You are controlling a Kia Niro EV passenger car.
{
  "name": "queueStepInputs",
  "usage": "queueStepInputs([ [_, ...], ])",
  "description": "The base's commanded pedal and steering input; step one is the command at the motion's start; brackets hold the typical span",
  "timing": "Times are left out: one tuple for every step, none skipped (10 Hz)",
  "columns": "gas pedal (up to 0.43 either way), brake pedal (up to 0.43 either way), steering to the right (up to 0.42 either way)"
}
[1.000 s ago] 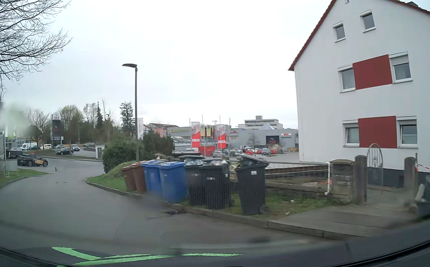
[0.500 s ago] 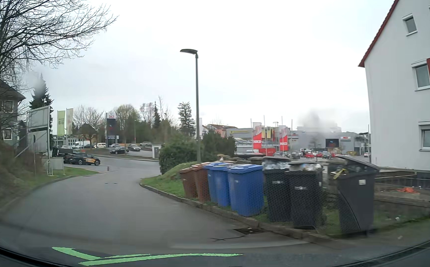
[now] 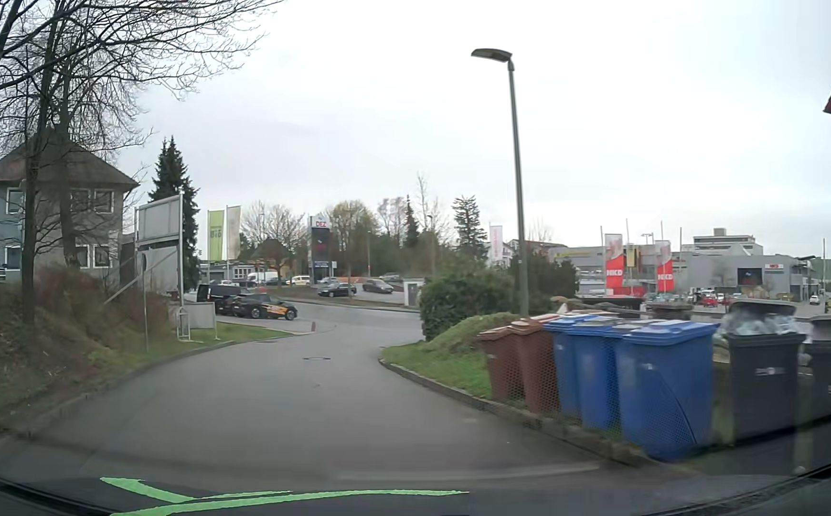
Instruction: Follow the waypoints while adhering to traffic rules and regulations
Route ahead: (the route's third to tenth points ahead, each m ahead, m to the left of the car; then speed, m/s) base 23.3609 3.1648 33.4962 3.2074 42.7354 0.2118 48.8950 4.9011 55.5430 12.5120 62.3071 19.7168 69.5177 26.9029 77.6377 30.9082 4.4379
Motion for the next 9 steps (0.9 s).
queueStepInputs([
  [0.138, 0.000, -0.325],
  [0.138, 0.000, -0.285],
  [0.150, 0.000, -0.251],
  [0.150, 0.000, -0.215],
  [0.150, 0.000, -0.177],
  [0.138, 0.000, -0.151],
  [0.130, 0.000, -0.124],
  [0.118, 0.000, -0.094],
  [0.087, 0.000, -0.066],
])
